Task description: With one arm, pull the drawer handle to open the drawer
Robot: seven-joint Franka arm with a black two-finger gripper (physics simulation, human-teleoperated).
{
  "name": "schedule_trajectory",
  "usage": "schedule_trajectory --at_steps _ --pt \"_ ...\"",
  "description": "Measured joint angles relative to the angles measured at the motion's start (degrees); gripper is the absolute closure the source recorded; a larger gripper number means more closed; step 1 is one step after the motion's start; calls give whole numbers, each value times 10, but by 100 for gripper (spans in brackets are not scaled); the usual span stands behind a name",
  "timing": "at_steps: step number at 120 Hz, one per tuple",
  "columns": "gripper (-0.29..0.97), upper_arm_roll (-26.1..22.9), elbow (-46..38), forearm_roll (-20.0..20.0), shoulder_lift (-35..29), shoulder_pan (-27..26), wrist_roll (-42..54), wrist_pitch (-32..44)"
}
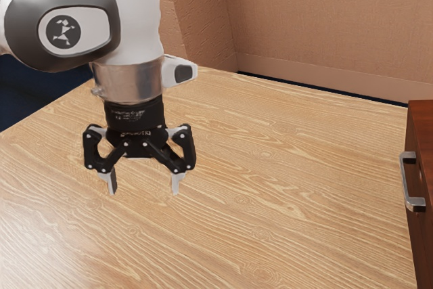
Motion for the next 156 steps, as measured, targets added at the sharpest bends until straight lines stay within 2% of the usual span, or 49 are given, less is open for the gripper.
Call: schedule_trajectory --at_steps 17,28,40,53,66,76,90,99,106,112,140,156 --pt "0 -2 -1 -1 -3 -8 -100 50" --pt "0 -2 7 -2 -11 -37 -154 53" --pt "0 -9 36 4 1 -41 -204 47" --pt "0 -17 120 11 100 -59 -242 57" --pt "0 -18 157 12 168 -84 -255 104" --pt "0 -19 172 11 207 -76 -257 143" --pt "0 -13 183 9 228 -93 -255 186" --pt "0 18 181 8 228 -140 -254 206" --pt "0 77 179 4 228 -207 -254 217" --pt "0 102 179 -4 228 -229 -253 225" --pt "0 119 178 -19 231 -237 -246 250" --pt "0 107 166 -21 230 -217 -238 263"
